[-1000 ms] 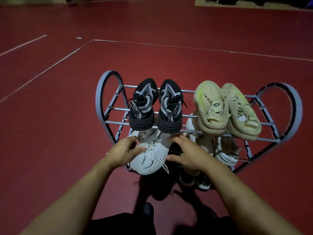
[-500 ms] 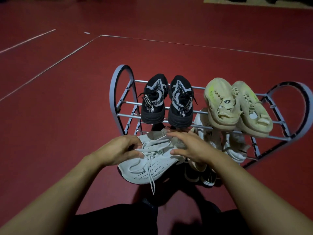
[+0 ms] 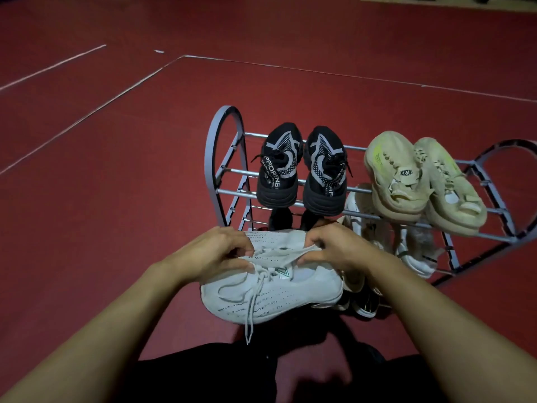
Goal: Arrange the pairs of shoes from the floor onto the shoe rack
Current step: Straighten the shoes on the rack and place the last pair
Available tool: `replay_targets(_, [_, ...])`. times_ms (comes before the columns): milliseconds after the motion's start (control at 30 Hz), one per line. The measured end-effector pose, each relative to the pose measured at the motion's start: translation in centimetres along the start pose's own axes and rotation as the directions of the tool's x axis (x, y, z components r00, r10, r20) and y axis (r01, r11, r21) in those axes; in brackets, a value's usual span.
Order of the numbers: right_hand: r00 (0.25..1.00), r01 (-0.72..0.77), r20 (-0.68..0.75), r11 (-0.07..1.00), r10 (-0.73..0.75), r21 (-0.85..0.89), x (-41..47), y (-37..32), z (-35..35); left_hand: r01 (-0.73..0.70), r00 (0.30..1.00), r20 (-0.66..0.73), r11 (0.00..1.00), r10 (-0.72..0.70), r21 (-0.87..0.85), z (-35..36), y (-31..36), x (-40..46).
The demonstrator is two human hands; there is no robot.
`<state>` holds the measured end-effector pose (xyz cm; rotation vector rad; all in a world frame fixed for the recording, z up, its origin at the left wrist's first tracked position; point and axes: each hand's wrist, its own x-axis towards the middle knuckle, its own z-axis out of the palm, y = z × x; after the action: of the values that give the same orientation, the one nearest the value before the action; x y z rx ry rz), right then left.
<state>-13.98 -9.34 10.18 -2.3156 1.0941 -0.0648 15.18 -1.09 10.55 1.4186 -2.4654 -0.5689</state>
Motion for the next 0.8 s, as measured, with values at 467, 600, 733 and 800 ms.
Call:
replay_targets(467, [0.777,-0.238,-0.418,0.835,0.470,0.497,-4.0,-1.5,3.8,0.360,0.911,-0.158,0.921,-0.382,-0.149,1.8,0.4,1.9])
replay_targets(600, [0.568,-0.244,-0.539,0.753,0.622,0.611,-2.8,-2.4,5.1,0.488,0.848,-0.066,0.822,-0.526,-0.294,3.6,0.6,2.5])
replay_targets(733, [0.389,-0.286,-0.547,0.662,0.741,0.693,0.1,-2.9,5.8,0.495,0.833,0.056,0.698,-0.550,-0.518,5.0,1.2,3.6])
replay_targets(800, [0.352,-0.335,-0.518,0.622,0.779,0.707,1.5,-2.7,6.0,0.485,0.840,0.082,0.673,-0.537,-0.558,5.5,1.8,4.3])
